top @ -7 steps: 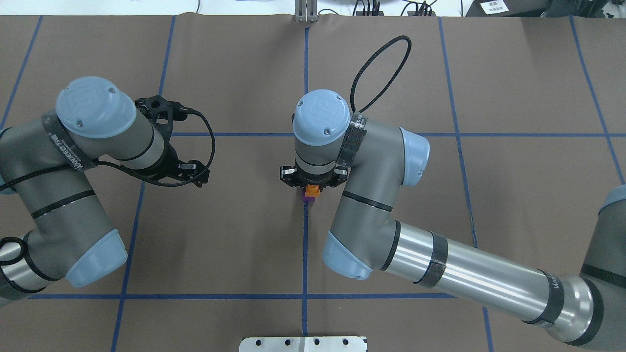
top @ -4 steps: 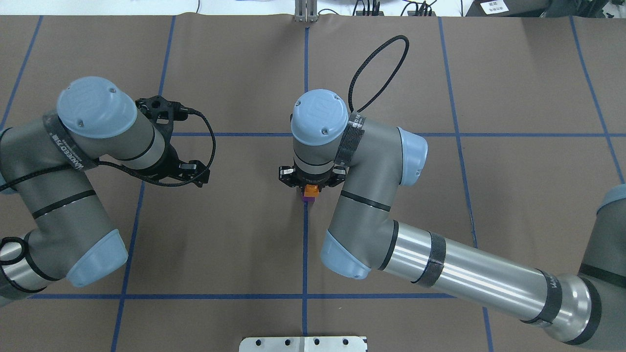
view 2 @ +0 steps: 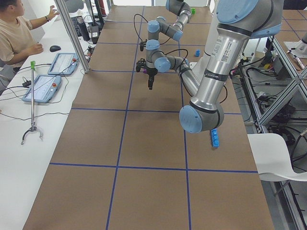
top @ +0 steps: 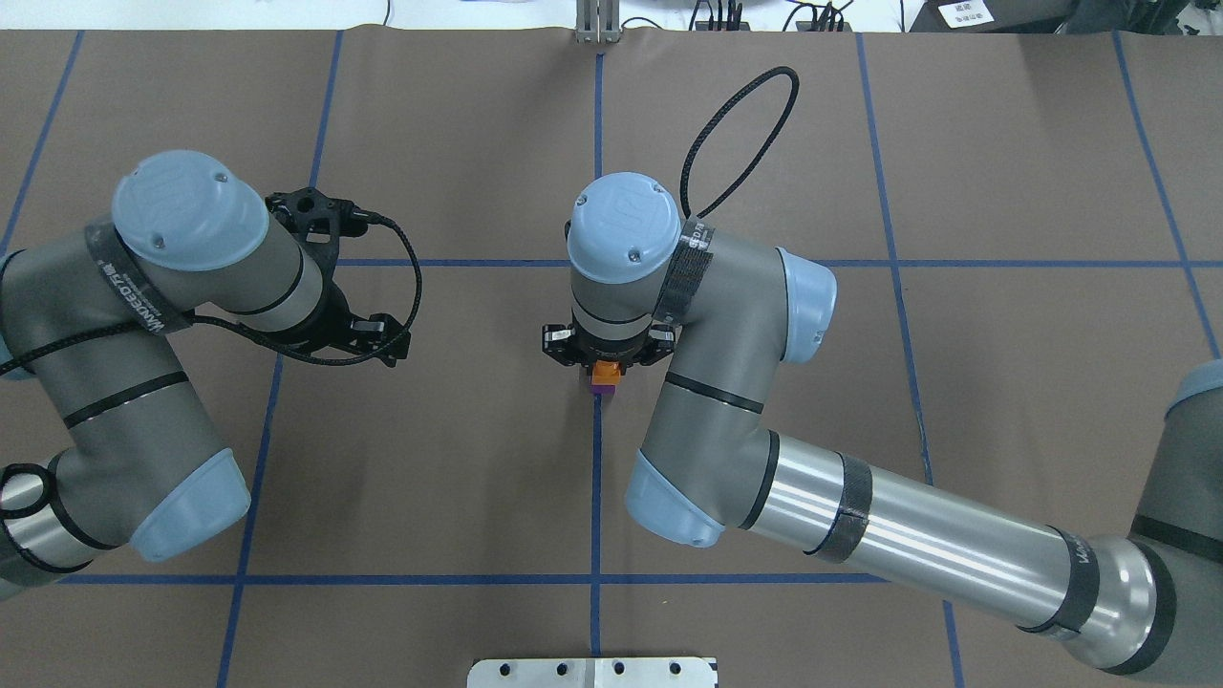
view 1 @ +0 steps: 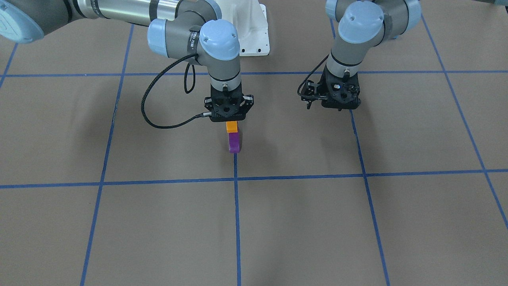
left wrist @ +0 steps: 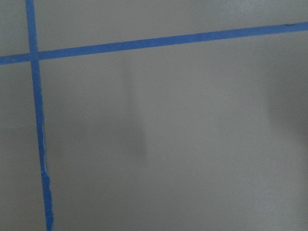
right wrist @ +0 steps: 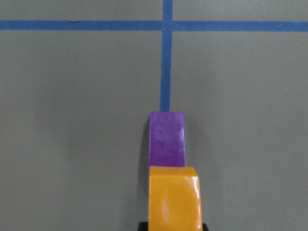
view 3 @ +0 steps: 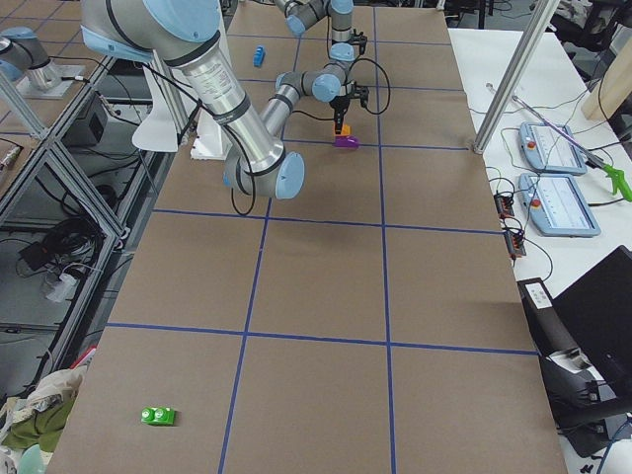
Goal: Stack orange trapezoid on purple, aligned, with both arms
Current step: 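Align and lower the orange block onto the purple block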
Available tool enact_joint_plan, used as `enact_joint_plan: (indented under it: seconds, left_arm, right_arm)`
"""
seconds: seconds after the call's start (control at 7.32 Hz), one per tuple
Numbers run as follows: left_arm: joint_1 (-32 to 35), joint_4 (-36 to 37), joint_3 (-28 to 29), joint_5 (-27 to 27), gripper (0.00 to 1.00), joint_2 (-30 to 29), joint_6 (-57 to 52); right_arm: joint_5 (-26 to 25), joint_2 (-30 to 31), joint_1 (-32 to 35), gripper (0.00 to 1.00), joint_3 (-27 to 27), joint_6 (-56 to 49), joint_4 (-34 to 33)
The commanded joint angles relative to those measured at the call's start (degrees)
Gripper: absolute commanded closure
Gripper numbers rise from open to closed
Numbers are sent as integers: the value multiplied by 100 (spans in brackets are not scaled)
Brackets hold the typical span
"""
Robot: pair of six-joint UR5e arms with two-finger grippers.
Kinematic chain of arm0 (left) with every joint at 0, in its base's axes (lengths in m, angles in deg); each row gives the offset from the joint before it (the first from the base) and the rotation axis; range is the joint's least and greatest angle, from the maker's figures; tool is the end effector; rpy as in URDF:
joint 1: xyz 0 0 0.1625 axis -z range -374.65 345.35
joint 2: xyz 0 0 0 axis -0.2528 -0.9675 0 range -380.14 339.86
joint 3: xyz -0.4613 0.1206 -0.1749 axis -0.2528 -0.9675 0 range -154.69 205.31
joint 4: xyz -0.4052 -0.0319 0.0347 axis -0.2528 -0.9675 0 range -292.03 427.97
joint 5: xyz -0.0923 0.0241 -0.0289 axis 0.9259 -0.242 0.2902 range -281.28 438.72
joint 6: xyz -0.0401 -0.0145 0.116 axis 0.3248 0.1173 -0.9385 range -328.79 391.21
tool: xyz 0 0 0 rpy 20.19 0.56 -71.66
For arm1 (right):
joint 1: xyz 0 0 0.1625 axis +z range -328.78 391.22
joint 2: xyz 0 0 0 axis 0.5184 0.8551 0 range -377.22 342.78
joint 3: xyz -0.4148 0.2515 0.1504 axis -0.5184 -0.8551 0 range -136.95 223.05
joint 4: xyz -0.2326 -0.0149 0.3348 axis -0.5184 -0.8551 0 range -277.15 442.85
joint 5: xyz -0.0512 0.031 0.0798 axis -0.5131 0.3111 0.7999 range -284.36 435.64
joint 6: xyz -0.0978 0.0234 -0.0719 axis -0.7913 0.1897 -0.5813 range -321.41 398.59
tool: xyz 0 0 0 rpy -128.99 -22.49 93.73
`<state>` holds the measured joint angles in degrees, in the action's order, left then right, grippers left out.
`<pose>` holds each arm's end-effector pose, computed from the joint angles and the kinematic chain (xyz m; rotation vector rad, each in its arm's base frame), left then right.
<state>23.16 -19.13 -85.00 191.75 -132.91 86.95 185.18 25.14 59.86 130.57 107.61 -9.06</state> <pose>0.4439 -0.4518 0.3901 0.0951 0.7854 0.0824 -0.6577 -0.4639 0.2479 0.0188 -0.8141 -0.0025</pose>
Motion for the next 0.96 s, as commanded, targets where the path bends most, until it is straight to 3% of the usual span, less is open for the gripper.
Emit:
enact_joint_plan:
  seconds: [0.0, 0.82]
  left_arm:
    - [-2, 0, 0, 0, 0, 0, 7]
    - [-2, 9, 0, 0, 0, -9, 7]
  right_arm:
    - [-12, -9, -7, 100, -42, -3, 7]
    - [-91, -88, -60, 100, -200, -20, 7]
